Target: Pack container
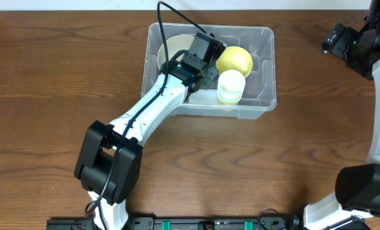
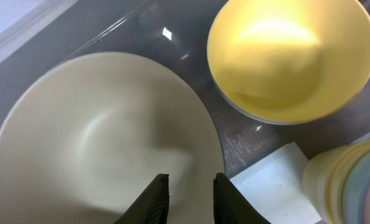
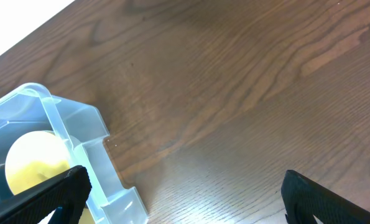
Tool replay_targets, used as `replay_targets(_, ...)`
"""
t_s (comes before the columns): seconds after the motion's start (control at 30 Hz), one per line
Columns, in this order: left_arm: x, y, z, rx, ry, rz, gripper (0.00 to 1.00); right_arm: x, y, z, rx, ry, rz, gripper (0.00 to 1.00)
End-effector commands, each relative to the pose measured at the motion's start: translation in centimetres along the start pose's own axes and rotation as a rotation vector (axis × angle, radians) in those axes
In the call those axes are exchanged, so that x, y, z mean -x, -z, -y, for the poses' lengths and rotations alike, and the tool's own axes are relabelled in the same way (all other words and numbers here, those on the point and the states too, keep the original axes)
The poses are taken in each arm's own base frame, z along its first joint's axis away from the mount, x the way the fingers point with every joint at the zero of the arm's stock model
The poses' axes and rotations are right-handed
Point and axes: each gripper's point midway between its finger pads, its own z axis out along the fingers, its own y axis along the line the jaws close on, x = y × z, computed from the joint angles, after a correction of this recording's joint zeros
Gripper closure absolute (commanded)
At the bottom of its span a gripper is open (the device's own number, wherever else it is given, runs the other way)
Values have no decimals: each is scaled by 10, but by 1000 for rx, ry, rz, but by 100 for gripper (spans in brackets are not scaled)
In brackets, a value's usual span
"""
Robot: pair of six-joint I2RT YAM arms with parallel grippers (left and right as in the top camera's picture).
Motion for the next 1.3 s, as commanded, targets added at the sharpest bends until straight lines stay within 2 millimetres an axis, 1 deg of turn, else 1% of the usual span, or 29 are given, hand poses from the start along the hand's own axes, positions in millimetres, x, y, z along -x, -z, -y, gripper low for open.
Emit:
replay_targets(0.0, 5, 6, -6, 11, 73, 18, 73, 6, 10, 1, 7, -13, 28, 1)
replay_targets(0.1, 12, 22, -11, 15, 124, 43, 66, 6, 10, 1, 7, -14, 28, 1)
replay_targets(0.2, 18, 48, -15, 16, 141, 64, 60, 6, 10, 1, 7, -13, 28, 1)
replay_targets(0.33, 23, 96, -22, 19, 145, 94, 52, 6, 10, 1, 7, -14, 28, 1)
replay_targets(0.4, 24, 123, -26, 20, 148, 117, 45, 6, 10, 1, 7, -14, 28, 1)
replay_targets(0.53, 24, 179, -33, 23, 159, 174, 23, 6, 10, 1, 7, -13, 28, 1)
replay_targets(0.57, 23, 194, -35, 24, 162, 191, 18, 6, 10, 1, 7, -13, 28, 1)
replay_targets(0.6, 22, 205, -36, 24, 163, 202, 13, 6, 10, 1, 7, -13, 28, 1)
replay_targets(0.67, 16, 233, -39, 25, 173, 228, 11, 6, 10, 1, 7, -14, 28, 1)
replay_targets(0.77, 5, 267, -42, 27, 177, 257, 1, 6, 10, 1, 7, -14, 28, 1)
replay_targets(0.9, -10, 308, -46, 30, 184, 305, 2, 6, 10, 1, 7, -13, 28, 1)
replay_targets(0.97, -17, 324, -47, 33, 186, 327, 2, 6, 10, 1, 7, -14, 28, 1)
replay_targets(1.03, -27, 334, -47, 32, 185, 323, 2, 6, 10, 1, 7, -13, 28, 1)
replay_targets(1.1, -43, 344, -46, 31, 182, 299, 2, 6, 10, 1, 7, -14, 28, 1)
replay_targets(1.27, -75, 361, -46, 37, 167, 255, 2, 6, 10, 1, 7, -14, 28, 1)
